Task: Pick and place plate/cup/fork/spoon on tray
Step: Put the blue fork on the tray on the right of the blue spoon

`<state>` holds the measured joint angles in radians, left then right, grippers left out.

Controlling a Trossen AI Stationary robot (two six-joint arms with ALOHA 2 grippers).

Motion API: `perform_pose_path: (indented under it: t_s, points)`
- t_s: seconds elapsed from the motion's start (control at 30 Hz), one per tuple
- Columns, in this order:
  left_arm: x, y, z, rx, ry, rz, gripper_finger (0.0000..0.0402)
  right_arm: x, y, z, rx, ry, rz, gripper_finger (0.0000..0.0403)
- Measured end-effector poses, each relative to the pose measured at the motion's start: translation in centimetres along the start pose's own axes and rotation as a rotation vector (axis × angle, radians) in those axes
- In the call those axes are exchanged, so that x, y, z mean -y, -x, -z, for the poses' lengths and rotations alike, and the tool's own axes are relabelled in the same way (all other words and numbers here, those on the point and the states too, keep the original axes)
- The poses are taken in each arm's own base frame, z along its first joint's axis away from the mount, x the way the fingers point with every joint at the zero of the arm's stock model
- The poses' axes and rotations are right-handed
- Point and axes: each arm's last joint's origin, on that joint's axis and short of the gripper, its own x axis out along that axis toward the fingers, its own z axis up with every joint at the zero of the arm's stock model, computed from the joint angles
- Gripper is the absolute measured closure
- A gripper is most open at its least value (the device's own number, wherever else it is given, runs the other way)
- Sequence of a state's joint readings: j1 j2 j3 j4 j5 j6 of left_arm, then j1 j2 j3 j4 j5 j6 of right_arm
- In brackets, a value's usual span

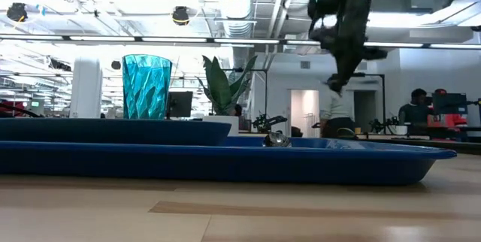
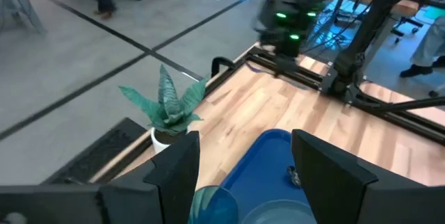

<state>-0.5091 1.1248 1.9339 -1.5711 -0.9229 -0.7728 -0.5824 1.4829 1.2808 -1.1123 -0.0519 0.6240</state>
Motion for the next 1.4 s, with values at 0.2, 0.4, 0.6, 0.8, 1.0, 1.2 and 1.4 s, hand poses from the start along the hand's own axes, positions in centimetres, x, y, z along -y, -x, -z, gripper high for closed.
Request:
perform_pose_path:
  t_s: [0.2,0.4,0.6,0.8,1.0,1.2,1.4]
  points:
    - [0.0,0.0,0.0,0.005,-0.055,-0.005,0.0189,-5.2,1.5,7.0,-0.051,0.115,-0.026,0.0397]
    - [-0.4,0.3,0.0,-0.011,-0.082,0.026,0.0189,-9.7,1.3,13.7,-0.032,0.107,-0.064,0.0396]
    - [-1.9,1.1,0.0,0.007,-0.071,0.046,0.0189,-13.1,-2.9,17.5,0.053,-0.002,-0.099,0.0394]
    - [-4.8,2.7,0.0,0.04,-0.009,0.084,0.0189,-15.9,-8.0,18.3,0.047,-0.061,-0.136,0.0394]
    - [-8.0,4.2,0.4,0.071,0.085,0.131,0.0189,-16.7,-9.1,18.8,0.026,-0.134,-0.141,0.0394]
    - [-10.0,4.4,2.2,0.067,0.161,0.134,0.0189,-16.8,-8.8,20.3,0.108,-0.228,-0.141,0.0392]
    - [-10.2,3.6,3.8,0.049,0.187,0.103,0.0189,-16.3,-9.2,21.4,0.098,-0.249,-0.071,0.0391]
